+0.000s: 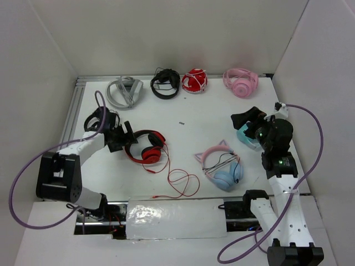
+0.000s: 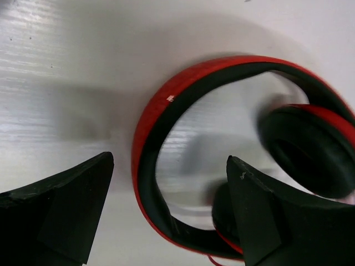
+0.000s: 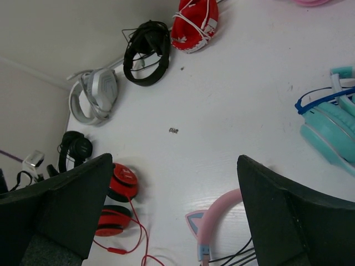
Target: Wrap the headphones
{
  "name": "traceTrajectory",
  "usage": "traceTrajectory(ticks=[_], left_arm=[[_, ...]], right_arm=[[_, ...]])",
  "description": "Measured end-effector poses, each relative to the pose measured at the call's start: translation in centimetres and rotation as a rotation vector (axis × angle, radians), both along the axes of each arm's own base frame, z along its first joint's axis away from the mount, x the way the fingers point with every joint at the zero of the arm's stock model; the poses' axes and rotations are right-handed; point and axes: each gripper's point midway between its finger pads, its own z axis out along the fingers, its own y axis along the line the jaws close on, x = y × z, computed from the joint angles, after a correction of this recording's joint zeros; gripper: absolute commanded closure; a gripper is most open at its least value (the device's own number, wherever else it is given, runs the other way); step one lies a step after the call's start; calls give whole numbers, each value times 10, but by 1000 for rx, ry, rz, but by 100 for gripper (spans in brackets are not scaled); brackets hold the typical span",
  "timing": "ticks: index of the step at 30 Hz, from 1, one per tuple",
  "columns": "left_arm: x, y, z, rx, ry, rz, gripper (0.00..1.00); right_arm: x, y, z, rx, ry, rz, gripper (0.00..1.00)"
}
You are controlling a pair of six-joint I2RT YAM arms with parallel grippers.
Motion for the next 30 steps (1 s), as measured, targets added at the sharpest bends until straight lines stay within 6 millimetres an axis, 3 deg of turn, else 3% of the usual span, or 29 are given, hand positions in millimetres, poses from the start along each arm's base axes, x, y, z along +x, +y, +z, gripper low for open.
traceTrajectory(ticks=[4, 9, 12, 14, 15, 16, 17, 21, 25, 27, 30], left_arm=[[-3, 6, -30, 39, 90, 20, 9], [21, 9, -33, 58, 97, 39, 30], [28, 8, -35, 78, 99, 40, 52], [28, 5, -38, 96, 106, 20, 60], [28, 3, -38, 105, 108, 12, 81], [28, 2, -38, 112, 112, 5, 95], [27, 0, -38, 118, 116, -11, 100], [38, -6, -36, 162, 94, 8, 100], [32, -11, -33, 223, 91, 3, 100], [31, -16, -21, 248, 60, -8, 100], [25, -27, 12, 282, -29, -46, 100]], right_arm=[[0, 0, -1, -10, 2, 4, 0], [0, -1, -1, -14, 0, 2, 0], [1, -2, -2, -15, 2, -3, 0], [1, -3, -2, -17, 4, -10, 0], [1, -3, -2, -17, 5, -13, 0], [1, -4, -3, -18, 6, -15, 0], [1, -4, -2, -18, 5, -17, 0], [2, -6, -3, -21, 7, -28, 0], [1, -3, -2, -28, 2, -8, 0], [-1, 0, -1, -38, -11, 16, 0], [-5, 10, 1, -65, -37, 71, 0]])
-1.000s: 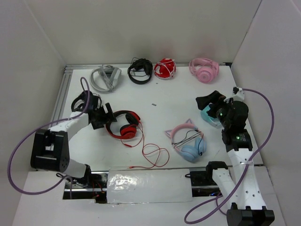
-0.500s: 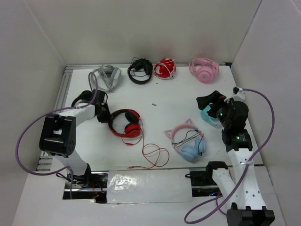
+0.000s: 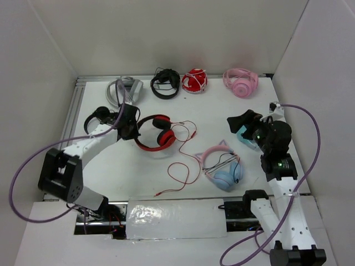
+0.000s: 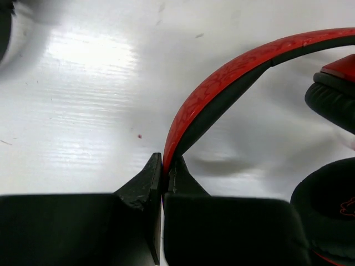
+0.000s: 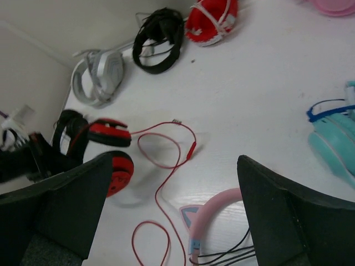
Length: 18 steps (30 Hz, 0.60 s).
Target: Wrap the headphones
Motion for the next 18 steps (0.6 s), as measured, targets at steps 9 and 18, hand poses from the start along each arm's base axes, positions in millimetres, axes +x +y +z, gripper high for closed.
traceTrajectory(ticks=[9, 18], left_arm=[[3, -51, 214, -125, -543, -189, 100], [-46, -62, 363, -256, -892, -301, 100]], right_arm=[[-28, 90, -1, -173, -117, 363, 0], [-22, 116, -19, -312, -317, 385, 0]])
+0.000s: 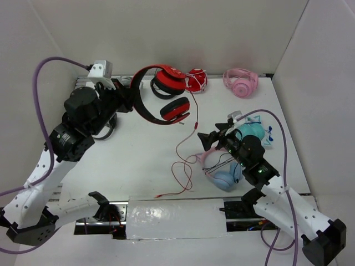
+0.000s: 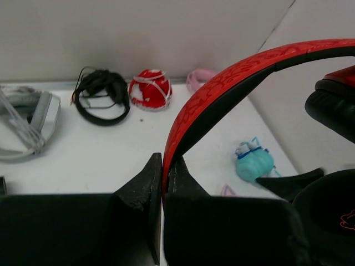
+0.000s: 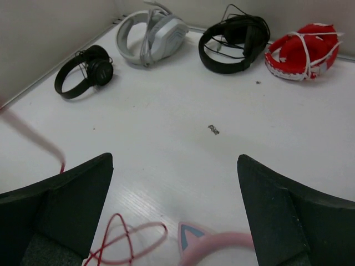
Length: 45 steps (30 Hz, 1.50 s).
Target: Wrap the headphones
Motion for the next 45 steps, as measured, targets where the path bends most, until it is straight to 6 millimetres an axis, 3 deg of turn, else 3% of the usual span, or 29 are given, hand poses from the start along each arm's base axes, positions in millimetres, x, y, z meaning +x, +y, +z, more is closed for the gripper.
traceTrajectory(ticks=[8, 12, 15, 20, 23, 27, 33, 35, 41, 45], left_arm=[[-3, -10, 95, -91, -137, -29, 100], [-1, -11, 134, -116, -207, -22, 100], [2, -7, 149, -120, -247, 4, 100], [7, 0, 148, -92, -260, 55, 100], [13, 3, 144, -70, -257, 85, 100], [20, 4, 142, -55, -259, 113, 100], [34, 5, 140, -18, -272, 161, 100], [36, 5, 137, -15, -270, 168, 100], [39, 3, 129, -8, -260, 168, 100], [42, 1, 123, -4, -248, 167, 100]], right_arm=[[-9, 24, -66, 16, -11, 113, 0], [-13, 33, -63, 52, -17, 128, 0], [-12, 27, -62, 103, -19, 68, 0], [-3, -7, -50, 197, -28, -125, 0], [-10, -9, -38, 219, -47, -105, 0], [-20, 15, -44, 170, 14, 5, 0], [-55, 60, -100, 10, 169, 143, 0], [-61, 66, -108, -25, 173, 150, 0], [-51, 71, -111, -100, 118, 119, 0], [-40, 78, -93, -71, 52, 134, 0]])
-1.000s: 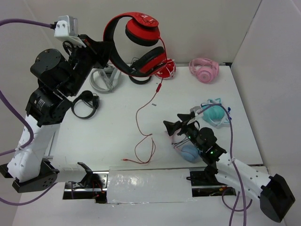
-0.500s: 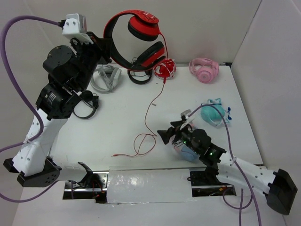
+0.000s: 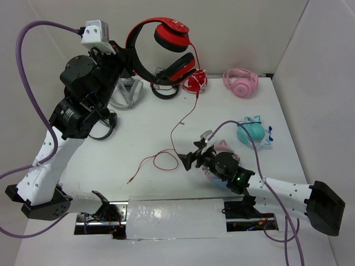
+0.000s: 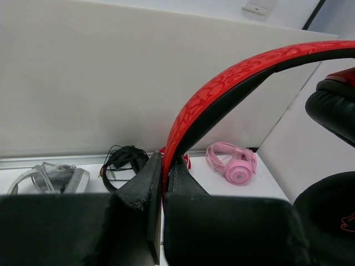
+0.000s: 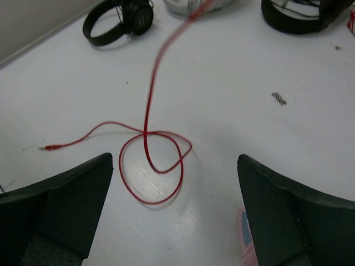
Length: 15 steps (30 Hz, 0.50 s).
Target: Wrap the headphones
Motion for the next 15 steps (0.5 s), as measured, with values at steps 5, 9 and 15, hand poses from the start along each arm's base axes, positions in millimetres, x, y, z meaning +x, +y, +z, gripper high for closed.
traceTrajectory(ticks=[5, 9, 15], left_arm=[[3, -5, -8, 3, 10, -14, 100], [4, -10, -14, 1, 29, -32, 100], [-3, -10, -10, -31, 25, -54, 100]], right_arm=[[24, 13, 18, 50, -57, 21, 0], [43, 36, 13, 46, -52, 51, 0], [66, 70, -4, 85, -25, 64, 0]])
